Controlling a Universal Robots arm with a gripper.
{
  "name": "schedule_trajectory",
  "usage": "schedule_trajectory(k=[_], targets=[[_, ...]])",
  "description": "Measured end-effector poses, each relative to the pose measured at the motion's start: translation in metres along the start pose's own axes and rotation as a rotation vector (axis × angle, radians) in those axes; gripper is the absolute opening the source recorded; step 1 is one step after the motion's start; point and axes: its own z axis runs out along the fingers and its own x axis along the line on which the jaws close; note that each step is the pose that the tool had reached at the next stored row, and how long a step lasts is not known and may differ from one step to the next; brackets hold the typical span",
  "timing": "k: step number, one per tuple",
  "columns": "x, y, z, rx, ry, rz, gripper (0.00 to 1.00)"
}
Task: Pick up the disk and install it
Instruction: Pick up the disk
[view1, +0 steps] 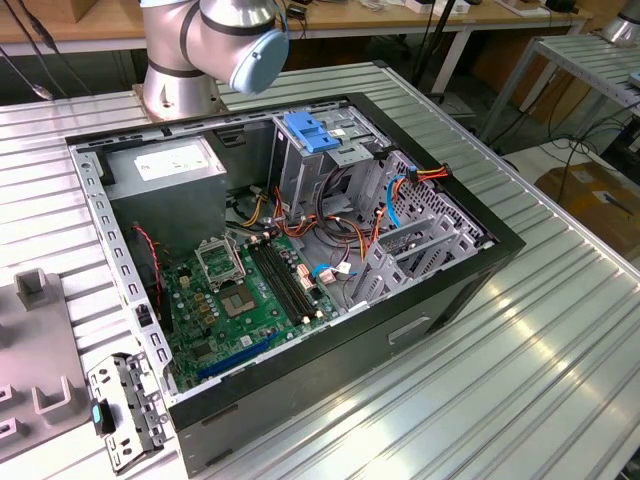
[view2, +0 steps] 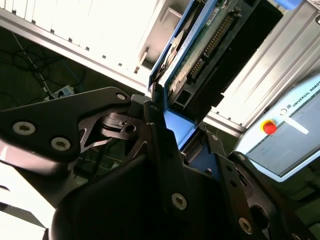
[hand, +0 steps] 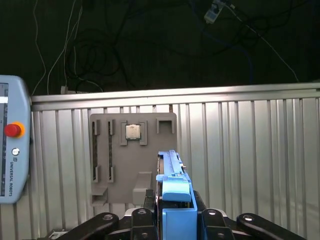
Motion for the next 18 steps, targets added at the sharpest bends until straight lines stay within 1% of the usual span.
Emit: schedule_trajectory(k=[1,2,6,8,11,12,18], targets=[[-0.0001,-0.002,0.0001,0.0,0.0002,0.0,0.37],[-0.0003,-0.0059,0.0002,-0.0001,0.0004,0.0,0.37],[-0.0008,-0.0144,0.0008,0.0001,0.0006,0.0,0.37],[-0.0011,-0.0204,0.0011,0.0,0.0007,0.0,0.37],[-0.0014,-0.0261,0.0014,0.0,0.0007,0.0,0.37],[-0.0016,-0.029,0.0016,0.0,0.0008,0.0,0.37],[-0.0021,-0.0386,0.0022,0.0,0.0007,0.0,0.37]])
